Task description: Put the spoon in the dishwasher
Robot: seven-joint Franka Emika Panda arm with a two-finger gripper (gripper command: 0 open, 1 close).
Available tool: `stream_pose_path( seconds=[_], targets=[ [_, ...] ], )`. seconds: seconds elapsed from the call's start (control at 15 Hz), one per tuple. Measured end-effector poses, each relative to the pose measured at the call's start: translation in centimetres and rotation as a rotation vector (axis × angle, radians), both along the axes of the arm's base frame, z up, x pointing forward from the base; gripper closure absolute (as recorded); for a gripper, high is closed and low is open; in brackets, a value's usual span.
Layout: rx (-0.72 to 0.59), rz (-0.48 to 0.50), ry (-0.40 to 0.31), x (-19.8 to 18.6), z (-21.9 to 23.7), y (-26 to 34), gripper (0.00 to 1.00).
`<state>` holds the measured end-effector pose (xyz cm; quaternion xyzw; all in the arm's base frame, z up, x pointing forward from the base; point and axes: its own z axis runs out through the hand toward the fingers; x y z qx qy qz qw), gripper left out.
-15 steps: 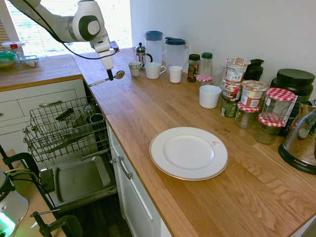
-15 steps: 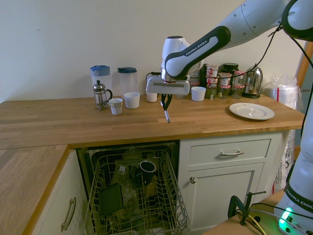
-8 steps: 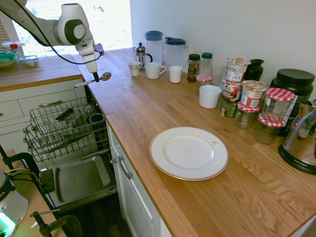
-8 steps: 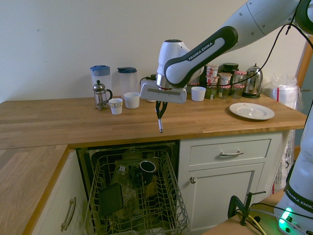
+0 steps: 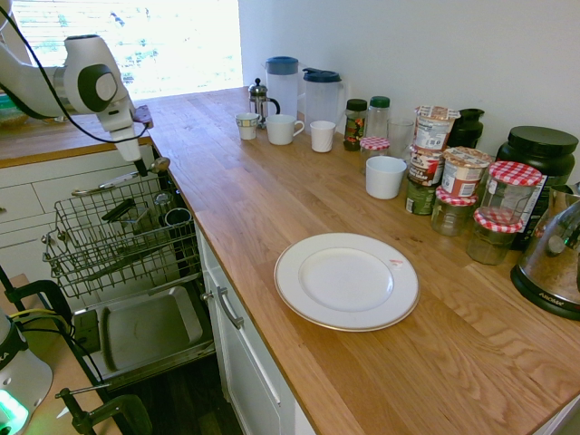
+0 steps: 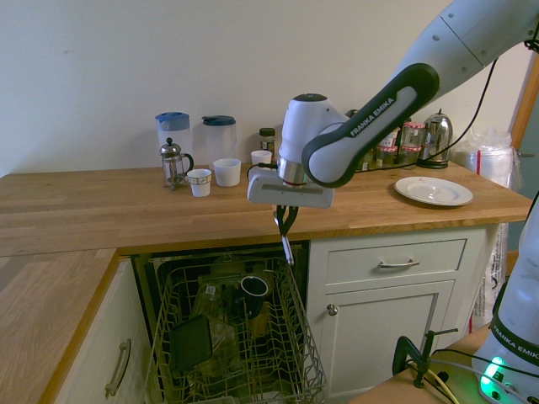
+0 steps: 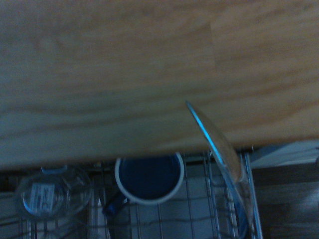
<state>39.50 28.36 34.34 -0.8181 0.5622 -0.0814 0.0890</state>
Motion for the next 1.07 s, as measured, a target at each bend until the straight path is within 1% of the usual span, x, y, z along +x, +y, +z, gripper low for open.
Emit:
stream_pose_path(
  seconds=[0.27,0.47,0.73,1.07],
  targets=[
    [0.013,0.001,-0.005,-5.6,-2.3,4.1,1.0],
    [0.016,-0.008,0.003,-7.7,-5.6,4.9,1.0],
    [0.018,-0.005,0.051,-8.2,-11.6,4.9,1.0],
    [0.015,-0.023,0.094,-5.1,-17.5,4.7,1.0]
  ],
)
